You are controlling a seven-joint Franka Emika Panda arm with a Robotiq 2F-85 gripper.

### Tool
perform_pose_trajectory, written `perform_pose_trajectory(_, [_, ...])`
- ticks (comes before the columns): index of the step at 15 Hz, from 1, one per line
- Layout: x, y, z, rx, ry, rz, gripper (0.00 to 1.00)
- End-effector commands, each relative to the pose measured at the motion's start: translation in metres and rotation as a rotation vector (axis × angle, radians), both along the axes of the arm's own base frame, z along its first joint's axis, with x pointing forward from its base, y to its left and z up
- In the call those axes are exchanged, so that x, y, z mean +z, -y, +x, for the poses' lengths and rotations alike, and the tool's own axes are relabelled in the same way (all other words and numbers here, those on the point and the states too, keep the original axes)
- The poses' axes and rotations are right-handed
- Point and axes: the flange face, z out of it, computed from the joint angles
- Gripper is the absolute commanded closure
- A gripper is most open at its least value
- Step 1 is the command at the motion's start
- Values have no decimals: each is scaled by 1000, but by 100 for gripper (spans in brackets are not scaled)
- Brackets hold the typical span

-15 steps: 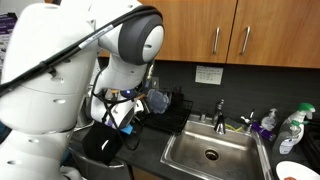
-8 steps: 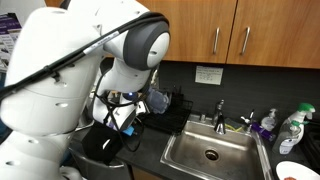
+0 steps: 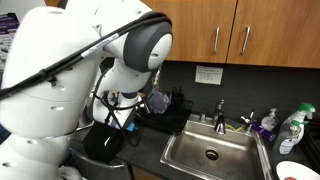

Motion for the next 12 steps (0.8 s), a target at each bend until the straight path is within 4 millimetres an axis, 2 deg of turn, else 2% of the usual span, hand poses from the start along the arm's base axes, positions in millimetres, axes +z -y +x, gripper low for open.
perform_pose_trajectory(1, [6,0,-4,5,9,17,99])
perform_pose_trajectory(8, [-8,-15,-7,26,-31,19,99])
perform_pose_trajectory(9, [-5,-10,-5,23,-15,8,96])
perform_pose_trajectory(12, [-7,-15,-6,34,-21,11,96])
